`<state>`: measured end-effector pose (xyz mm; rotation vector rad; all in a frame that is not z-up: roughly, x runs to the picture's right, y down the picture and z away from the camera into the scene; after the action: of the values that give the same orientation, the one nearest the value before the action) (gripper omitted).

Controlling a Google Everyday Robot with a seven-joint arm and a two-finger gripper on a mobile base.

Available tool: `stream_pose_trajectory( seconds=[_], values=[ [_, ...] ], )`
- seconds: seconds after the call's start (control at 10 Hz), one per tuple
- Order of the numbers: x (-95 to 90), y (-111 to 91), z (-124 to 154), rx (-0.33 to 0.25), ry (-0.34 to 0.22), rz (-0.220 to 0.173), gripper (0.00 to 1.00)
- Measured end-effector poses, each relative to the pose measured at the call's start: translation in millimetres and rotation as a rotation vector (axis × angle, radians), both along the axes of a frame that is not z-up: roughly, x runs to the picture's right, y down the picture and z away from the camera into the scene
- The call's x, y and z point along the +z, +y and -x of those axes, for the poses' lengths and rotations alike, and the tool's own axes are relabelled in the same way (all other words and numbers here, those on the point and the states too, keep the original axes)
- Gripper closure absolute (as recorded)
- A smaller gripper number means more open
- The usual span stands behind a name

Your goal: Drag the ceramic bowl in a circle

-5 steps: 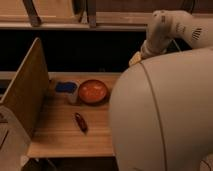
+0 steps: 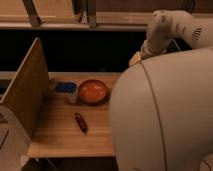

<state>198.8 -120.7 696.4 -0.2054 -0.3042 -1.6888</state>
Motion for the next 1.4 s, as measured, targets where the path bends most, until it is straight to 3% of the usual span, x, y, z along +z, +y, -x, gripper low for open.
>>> stream_pose_trajectory(
  seconds=[1.4],
  values=[
    [-0.7, -0.6, -0.1, 0.001, -0.001, -0.002, 0.20]
  ],
)
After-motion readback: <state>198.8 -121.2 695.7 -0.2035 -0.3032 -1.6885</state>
